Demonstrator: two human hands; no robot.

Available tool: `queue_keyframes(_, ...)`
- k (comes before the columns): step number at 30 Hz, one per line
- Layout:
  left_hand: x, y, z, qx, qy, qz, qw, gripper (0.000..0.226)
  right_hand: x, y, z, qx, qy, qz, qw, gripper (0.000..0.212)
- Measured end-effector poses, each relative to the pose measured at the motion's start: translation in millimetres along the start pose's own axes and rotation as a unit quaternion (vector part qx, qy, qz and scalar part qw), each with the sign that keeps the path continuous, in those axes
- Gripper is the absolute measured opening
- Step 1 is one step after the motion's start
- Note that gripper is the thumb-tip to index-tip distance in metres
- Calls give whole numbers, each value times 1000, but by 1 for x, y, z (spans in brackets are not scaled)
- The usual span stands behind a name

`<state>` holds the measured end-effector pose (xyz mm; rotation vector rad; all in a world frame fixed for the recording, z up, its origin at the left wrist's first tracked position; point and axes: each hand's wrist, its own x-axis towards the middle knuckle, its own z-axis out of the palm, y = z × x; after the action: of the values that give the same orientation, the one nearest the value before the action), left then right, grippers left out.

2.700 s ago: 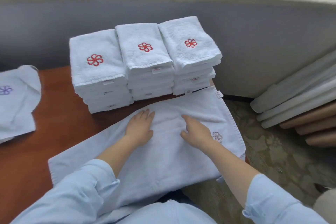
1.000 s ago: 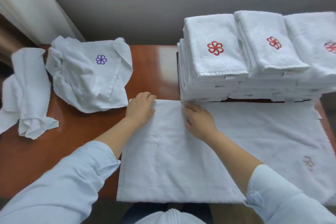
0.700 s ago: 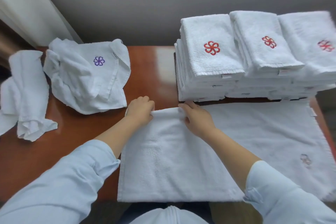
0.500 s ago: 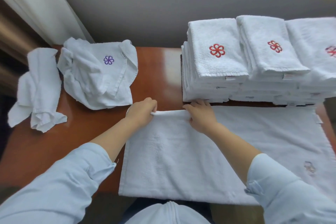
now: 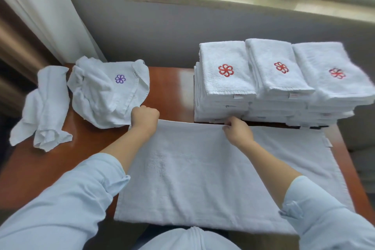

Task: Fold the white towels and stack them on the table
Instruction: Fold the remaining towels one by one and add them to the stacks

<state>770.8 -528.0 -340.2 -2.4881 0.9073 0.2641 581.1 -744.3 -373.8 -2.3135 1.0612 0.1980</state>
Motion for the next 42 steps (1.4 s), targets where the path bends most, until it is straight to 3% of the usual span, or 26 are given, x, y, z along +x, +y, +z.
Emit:
queue_keyframes(4, 3, -2, -4, -129, -17, -42, 991, 26, -2, 3, -3, 47, 24, 12, 999, 2)
queue_keyframes(12, 15, -9, -18, -212, 99, -45, 971, 12, 2, 0, -20, 80, 98, -26, 992, 13)
queue_keyframes(17, 10, -9, -16, -217, 111, -43, 969, 10, -7, 2, -27, 24, 147, -57, 987, 9)
queue_keyframes(21, -7, -10, -4, -224, 97, -47, 969, 14, -22, 7, -29, -68, 159, -146, 974, 8)
queue_keyframes(27, -39, -9, 18, -219, 60, -50, 973, 13, -35, 18, -24, -108, 25, -300, 948, 8)
queue_keyframes(36, -80, 18, 51, -181, -38, -80, 979, 21, -56, 38, 13, -132, -101, -316, 934, 10)
queue_keyframes(42, -91, 37, 70, -176, -112, -87, 974, 29, -68, 54, 34, -174, -179, -306, 919, 23)
